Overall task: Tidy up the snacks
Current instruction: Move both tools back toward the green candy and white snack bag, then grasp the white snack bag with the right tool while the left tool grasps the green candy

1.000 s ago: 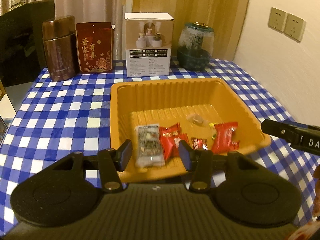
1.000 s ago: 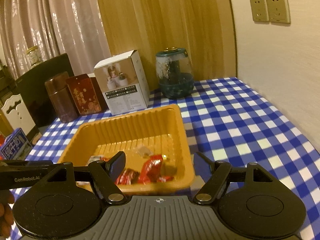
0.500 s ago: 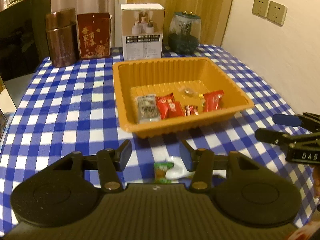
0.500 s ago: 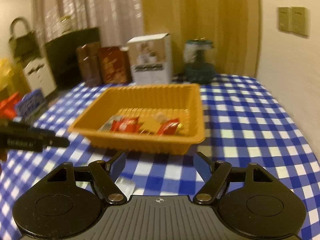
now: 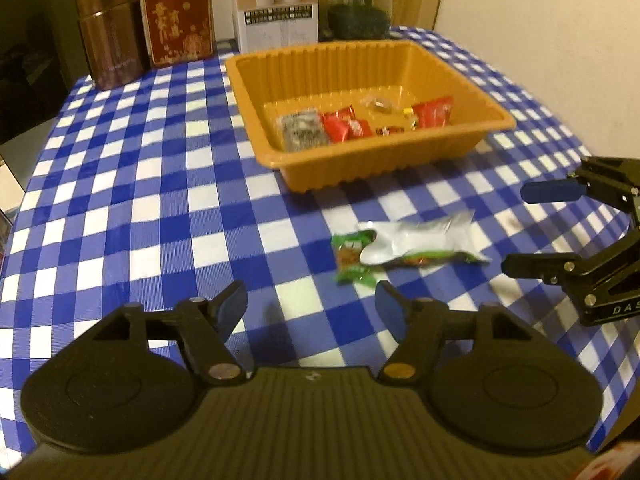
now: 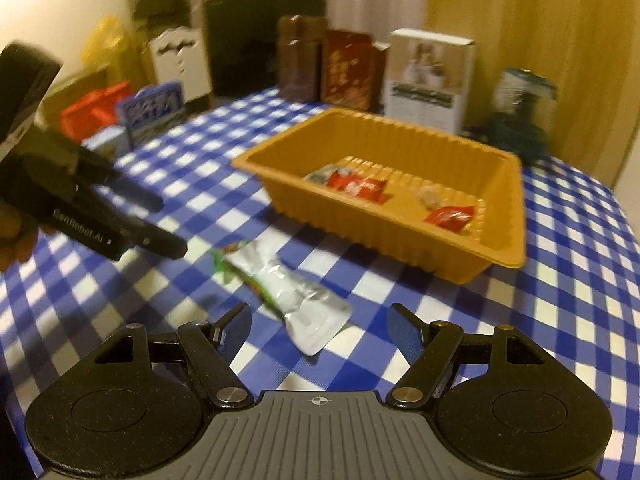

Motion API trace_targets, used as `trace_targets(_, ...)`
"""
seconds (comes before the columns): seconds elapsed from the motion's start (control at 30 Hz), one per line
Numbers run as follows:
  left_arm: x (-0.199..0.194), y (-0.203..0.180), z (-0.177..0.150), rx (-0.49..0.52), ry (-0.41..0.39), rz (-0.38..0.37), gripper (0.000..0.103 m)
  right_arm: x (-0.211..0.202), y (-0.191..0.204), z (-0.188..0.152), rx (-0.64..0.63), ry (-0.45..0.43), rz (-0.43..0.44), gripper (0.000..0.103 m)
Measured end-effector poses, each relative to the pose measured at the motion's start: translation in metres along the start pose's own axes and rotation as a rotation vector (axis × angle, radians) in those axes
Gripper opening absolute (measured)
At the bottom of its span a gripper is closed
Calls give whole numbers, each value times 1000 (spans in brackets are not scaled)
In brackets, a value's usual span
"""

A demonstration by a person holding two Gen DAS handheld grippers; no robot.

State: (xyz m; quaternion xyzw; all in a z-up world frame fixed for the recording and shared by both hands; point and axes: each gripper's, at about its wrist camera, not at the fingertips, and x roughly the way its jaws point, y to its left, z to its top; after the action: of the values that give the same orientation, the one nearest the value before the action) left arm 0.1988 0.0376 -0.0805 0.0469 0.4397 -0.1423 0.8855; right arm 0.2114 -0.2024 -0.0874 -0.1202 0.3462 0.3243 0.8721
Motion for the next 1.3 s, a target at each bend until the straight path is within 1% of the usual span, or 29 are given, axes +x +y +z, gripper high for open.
trace_targets(0.07,3,0,-1,23,11,-3,68,9,3,0,-32,22,8,75)
trace_targets(0.13,4,-1,-1,39,-1,11,68,15,6,0,-68,27,9,75)
trace_targets(0.2,6,1,-1,33,-3,24,68,20,7,1,-92,30,8,75)
trace_targets(0.3,8,5,1,-2,-1,20,70,27,12,4,-143,26,8,75)
trace_targets(0.4,10,6,3,5,-5,30,71,36,17,8,-199,27,11,75)
trace_targets(0.5,10,6,3,9,-10,17,72,45,20,13,-229,25,10,74)
trace_targets(0.6,11,3,3,39,-24,22,77,52,23,18,-262,25,15,74)
trace_targets(0.63,12,3,3,49,-26,26,77,55,25,19,-283,28,14,74)
trace_targets(0.7,14,3,3,56,-18,21,77,61,30,20,-321,39,17,64)
trace_targets(0.83,17,4,3,54,-5,12,77,73,40,16,-415,80,9,55)
trace_targets(0.9,18,4,4,55,3,8,77,76,43,14,-435,81,13,52)
trace_targets(1.03,20,4,5,58,11,2,77,79,41,16,-418,87,16,45)
trace_targets(1.17,21,5,5,50,13,-12,78,78,39,18,-384,95,10,42)
trace_targets(1.2,21,5,6,49,13,-14,78,78,38,18,-373,96,10,39)
trace_targets(1.3,22,5,6,45,13,-23,78,76,34,22,-307,105,17,33)
